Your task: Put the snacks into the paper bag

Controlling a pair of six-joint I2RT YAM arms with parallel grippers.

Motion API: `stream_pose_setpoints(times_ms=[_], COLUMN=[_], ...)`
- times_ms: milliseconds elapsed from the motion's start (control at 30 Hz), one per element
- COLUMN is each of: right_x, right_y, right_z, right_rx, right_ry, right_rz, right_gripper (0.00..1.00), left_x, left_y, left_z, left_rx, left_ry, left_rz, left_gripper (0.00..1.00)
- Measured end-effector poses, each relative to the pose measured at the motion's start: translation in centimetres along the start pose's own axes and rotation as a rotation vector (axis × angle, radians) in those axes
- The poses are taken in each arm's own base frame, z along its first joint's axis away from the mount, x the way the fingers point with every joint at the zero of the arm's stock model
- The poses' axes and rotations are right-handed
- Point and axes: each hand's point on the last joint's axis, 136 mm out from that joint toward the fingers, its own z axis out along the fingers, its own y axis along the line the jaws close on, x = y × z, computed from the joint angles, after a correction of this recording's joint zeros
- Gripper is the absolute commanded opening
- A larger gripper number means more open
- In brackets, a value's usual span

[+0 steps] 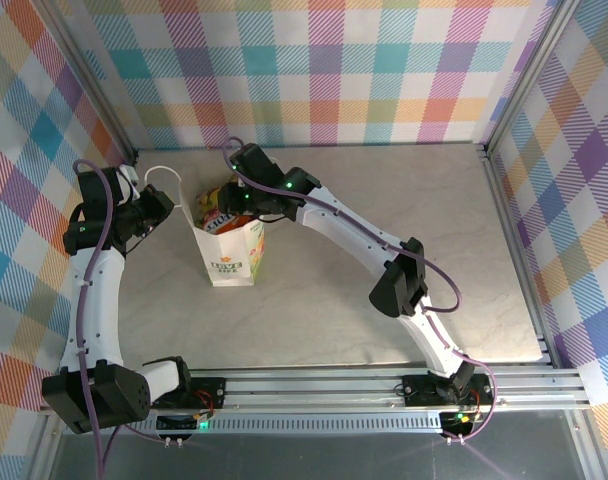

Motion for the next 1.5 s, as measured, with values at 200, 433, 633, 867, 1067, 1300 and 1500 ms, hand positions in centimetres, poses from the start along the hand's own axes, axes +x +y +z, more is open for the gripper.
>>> stream_pose_setpoints(times_ms=[200,433,633,867,1067,1300,1500], right_x=[-1.2,-3.1,-3.2,-2.2,-1.7,-1.9,-1.9], right_y=[1.1,3.1,3.3,2.2,1.3,0.0,-0.4], right_z=[-2.3,-6.9,-8.6,-10.9,-14.1,-15.9,-15.0], right_rx=[-0.027,-0.087,-0.094,-0.061,-0.052,-0.024,-0.006], right_ry=[-0.037,-0.104,-0.111,-0.104,-0.132,-0.176,-0.168], right_rz=[-0.001,0.002,0.012,0.017,0.018,0.022,-0.011], right_gripper=[0.47,0.47,0.47,0.49,0.49,0.51,0.53], left_x=[0.1,0.2,0.4,0.2,0.2,0.0,-0.8], left_y=[-0.1,-0.3,-0.5,-1.0,-1.1,-1.3,-1.6], left_z=[0.0,0.0,-0.1,-0.5,-0.7,-1.1,-2.0], left_rx=[0.006,0.018,0.031,0.043,0.040,0.035,0.017], left_ry=[0.004,0.011,0.025,0.021,0.024,0.019,-0.006], left_rz=[0.000,0.000,-0.001,0.008,0.019,0.030,0.059], left_gripper=[0.11,0.13,0.18,0.21,0.22,0.26,0.28])
